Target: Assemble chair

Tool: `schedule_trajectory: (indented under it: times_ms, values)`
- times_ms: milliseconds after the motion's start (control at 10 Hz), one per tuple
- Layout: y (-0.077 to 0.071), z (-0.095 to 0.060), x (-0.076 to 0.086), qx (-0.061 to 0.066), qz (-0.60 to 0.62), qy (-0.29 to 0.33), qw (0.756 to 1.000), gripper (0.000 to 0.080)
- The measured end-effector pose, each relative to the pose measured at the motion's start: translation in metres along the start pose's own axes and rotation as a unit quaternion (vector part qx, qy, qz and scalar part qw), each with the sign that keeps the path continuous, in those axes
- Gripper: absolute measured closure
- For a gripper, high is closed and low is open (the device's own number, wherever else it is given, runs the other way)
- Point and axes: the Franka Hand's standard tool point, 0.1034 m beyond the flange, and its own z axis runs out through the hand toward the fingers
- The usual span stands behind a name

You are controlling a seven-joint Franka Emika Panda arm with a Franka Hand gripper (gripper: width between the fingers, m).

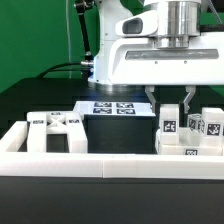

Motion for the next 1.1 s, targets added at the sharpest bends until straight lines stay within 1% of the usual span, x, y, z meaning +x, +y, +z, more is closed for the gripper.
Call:
schedule_trajectory:
  times_ms: [200, 300, 500, 700, 800, 1000, 1100]
  values:
    - [-0.0005, -0.0001, -0.0001, 0.002, 0.09, 0.0, 0.996, 0.0508]
    - [-0.0012, -0.0002, -0.0002, 0.002, 0.143, 0.0, 0.99, 0.0508]
    - [-0.0043, -0.0004, -0.002, 0.002, 0.271, 0.0, 0.963, 0.0508]
    - [-0.0056, -0.0004, -0.0026, 0.003, 0.357, -0.001, 0.934, 0.0508]
    - [-0.0081, -0.0003, -0.0036, 0.003, 0.425, -0.002, 0.905, 0.0508]
    - [-0.0093, 0.0, -0.0034, 0.009, 0.52, -0.006, 0.854, 0.0508]
    - [-0.0088, 0.0001, -0.0027, 0.012, 0.567, -0.009, 0.823, 0.0508]
